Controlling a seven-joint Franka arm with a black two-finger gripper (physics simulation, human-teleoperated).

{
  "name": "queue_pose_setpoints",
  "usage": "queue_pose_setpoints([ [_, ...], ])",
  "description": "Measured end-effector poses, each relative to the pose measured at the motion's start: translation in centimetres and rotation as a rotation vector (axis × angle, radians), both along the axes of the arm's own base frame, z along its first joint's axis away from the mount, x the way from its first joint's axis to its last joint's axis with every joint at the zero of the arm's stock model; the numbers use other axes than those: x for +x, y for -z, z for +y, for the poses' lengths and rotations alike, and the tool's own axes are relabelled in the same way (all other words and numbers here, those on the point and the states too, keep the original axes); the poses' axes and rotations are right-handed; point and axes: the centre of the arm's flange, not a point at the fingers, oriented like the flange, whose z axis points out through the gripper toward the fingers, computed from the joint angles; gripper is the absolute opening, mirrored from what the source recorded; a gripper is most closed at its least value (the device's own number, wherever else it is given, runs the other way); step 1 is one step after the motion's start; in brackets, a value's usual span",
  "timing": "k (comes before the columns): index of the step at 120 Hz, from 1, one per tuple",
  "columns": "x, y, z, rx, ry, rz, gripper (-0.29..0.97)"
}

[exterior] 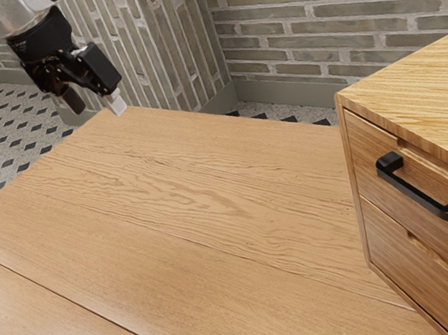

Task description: Pull the drawer handle with one arm to open the drawer

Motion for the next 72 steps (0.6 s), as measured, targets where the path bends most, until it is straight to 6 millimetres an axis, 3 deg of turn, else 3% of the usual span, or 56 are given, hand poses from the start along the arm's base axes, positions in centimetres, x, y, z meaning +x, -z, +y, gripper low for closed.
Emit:
queue_pose_setpoints([
  [32, 2.3, 3.2, -1.1, 0.008, 0.024, 0.081, 0.68],
  [49, 2.1, 2.7, -2.5, 0.018, 0.05, 0.076, 0.68],
  [72, 2.2, 2.6, -1.5, 0.023, 0.028, 0.064, 0.68],
])
